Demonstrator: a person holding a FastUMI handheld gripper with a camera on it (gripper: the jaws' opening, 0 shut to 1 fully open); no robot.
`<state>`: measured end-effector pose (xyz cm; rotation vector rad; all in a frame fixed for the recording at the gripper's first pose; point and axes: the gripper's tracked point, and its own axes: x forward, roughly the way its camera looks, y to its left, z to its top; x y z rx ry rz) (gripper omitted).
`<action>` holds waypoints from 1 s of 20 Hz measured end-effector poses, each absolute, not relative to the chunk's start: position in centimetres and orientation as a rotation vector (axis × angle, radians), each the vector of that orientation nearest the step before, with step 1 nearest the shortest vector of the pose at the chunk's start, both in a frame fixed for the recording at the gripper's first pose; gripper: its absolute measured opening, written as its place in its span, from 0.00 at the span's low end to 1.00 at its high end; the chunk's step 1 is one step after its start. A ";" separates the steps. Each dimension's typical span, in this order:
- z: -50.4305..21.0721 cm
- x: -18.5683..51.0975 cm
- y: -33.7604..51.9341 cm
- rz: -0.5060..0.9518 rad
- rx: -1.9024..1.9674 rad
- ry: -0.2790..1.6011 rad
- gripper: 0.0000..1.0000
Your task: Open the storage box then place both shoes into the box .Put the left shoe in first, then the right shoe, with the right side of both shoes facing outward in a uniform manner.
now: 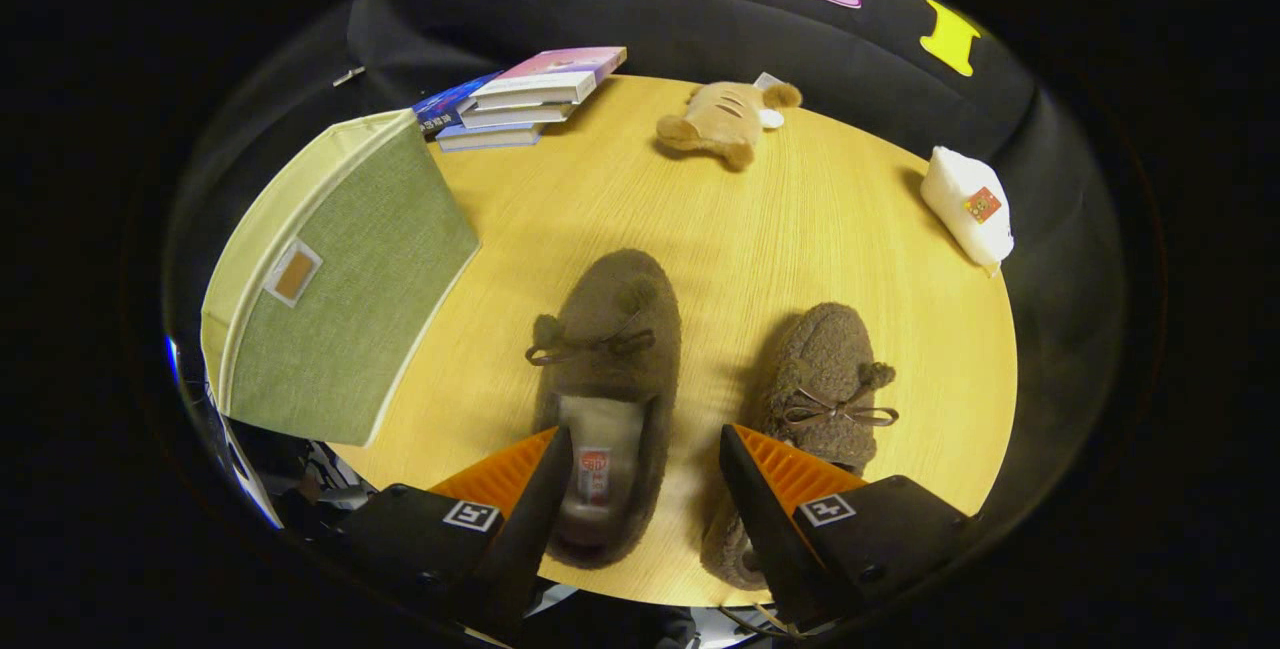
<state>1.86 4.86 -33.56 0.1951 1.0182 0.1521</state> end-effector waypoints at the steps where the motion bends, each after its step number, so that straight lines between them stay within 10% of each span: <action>1: -34.0 2.2 5.1 0.149 0.200 1.022 0.92; 4: -35.4 3.2 5.2 0.132 0.200 1.040 0.82; 11: -36.7 3.3 5.4 0.089 0.331 1.116 0.08; 20: -32.1 2.1 5.3 0.057 0.463 1.067 0.05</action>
